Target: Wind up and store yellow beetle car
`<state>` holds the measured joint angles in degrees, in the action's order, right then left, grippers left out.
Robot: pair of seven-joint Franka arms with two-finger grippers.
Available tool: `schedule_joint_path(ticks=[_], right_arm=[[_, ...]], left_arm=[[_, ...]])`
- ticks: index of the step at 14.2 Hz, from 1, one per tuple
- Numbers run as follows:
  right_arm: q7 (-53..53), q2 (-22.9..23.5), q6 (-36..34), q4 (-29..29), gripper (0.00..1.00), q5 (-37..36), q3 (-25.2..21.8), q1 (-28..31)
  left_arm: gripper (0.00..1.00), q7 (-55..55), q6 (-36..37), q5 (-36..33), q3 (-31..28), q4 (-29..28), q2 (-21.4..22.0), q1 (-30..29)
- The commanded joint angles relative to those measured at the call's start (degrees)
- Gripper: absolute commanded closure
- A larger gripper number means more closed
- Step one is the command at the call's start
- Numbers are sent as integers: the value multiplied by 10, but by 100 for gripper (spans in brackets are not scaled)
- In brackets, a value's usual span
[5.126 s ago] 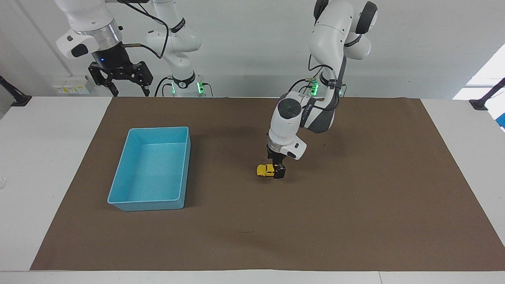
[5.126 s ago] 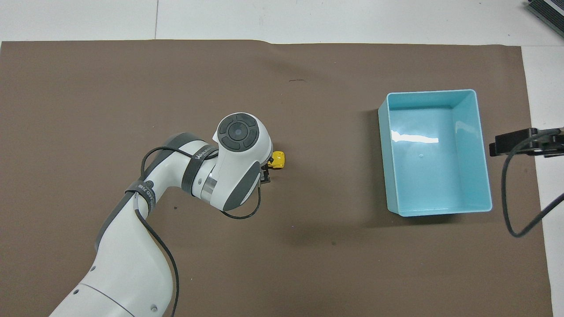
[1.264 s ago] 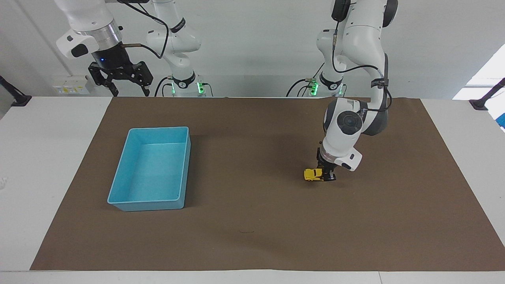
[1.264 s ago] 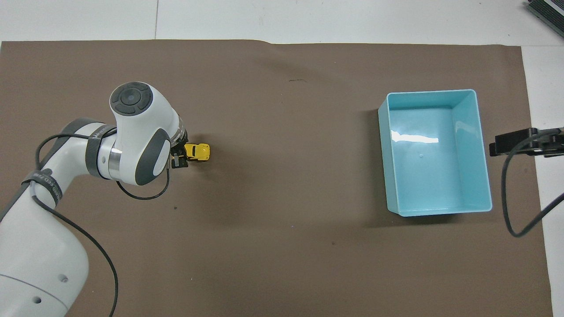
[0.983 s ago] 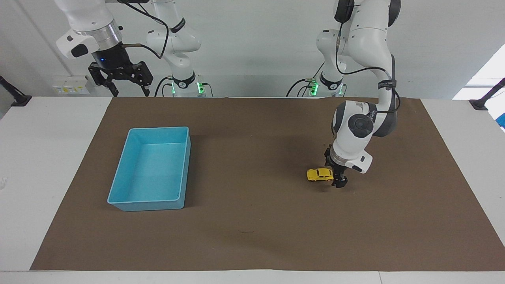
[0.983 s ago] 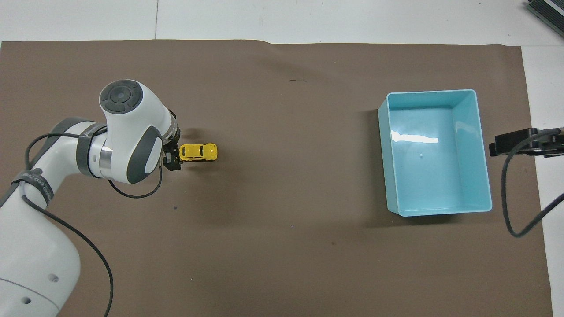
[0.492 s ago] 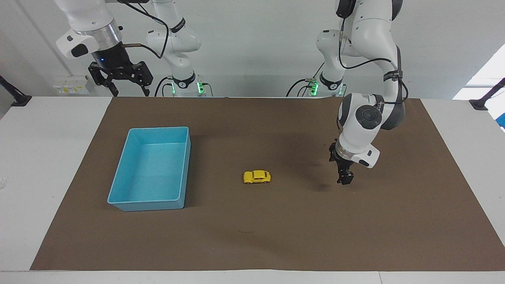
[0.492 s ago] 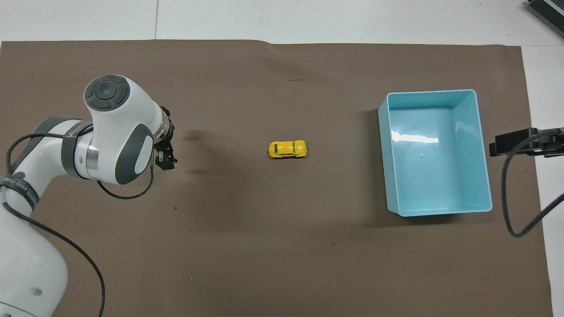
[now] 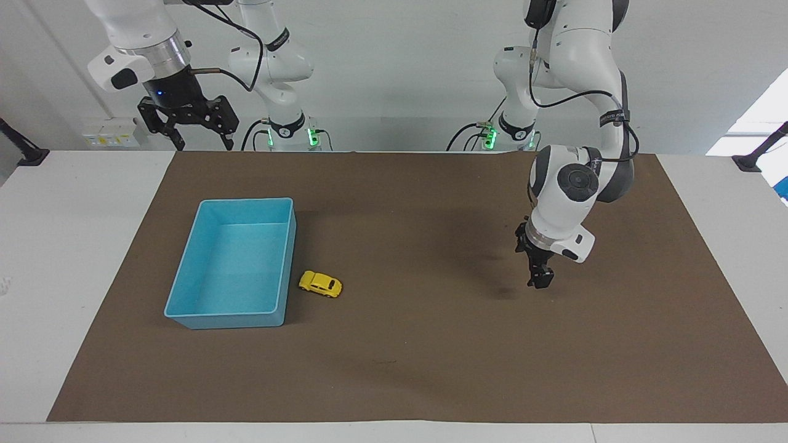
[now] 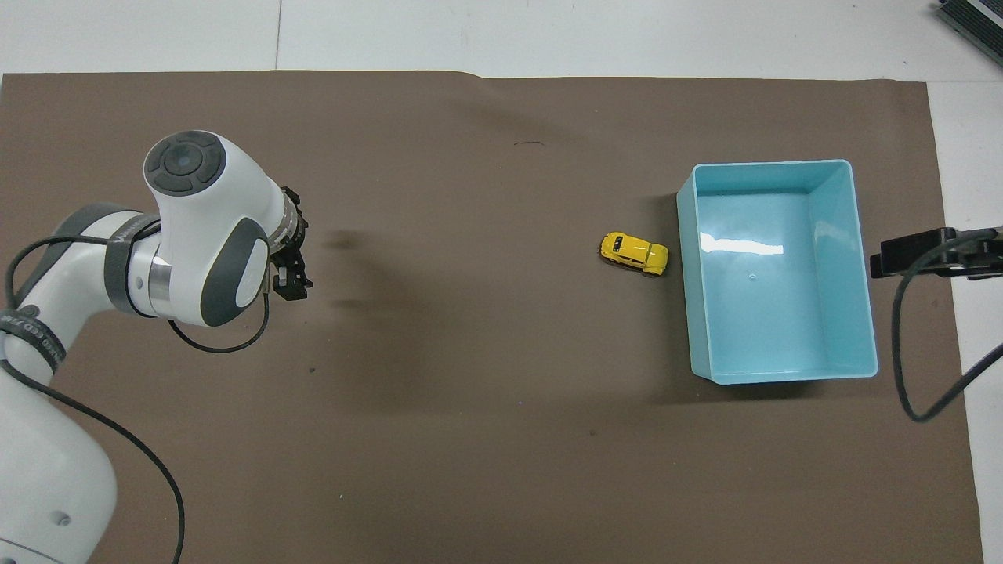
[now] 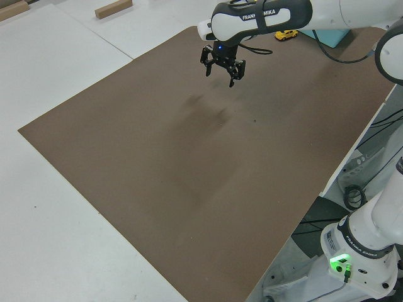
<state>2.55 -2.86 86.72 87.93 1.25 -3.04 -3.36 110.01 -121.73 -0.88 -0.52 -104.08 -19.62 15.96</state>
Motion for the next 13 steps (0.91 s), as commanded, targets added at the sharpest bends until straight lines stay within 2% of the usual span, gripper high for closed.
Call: schedule_joint_path(ticks=[1, 8, 10, 13], right_arm=[[9, -7, -1, 4, 0, 10, 2, 5], [9, -7, -1, 4, 0, 10, 2, 5], [9, -7, -1, 4, 0, 10, 2, 5], [9, -7, -1, 4, 0, 10, 2, 5]], left_arm=[[0, -9, 11, -11, 4, -2, 10, -8], [0, -90, 11, -10, 4, 3, 48, -44], [0, -137, 25, -10, 3, 14, 53, -46], [0, -241, 49, -3, 4, 13, 88, -72]])
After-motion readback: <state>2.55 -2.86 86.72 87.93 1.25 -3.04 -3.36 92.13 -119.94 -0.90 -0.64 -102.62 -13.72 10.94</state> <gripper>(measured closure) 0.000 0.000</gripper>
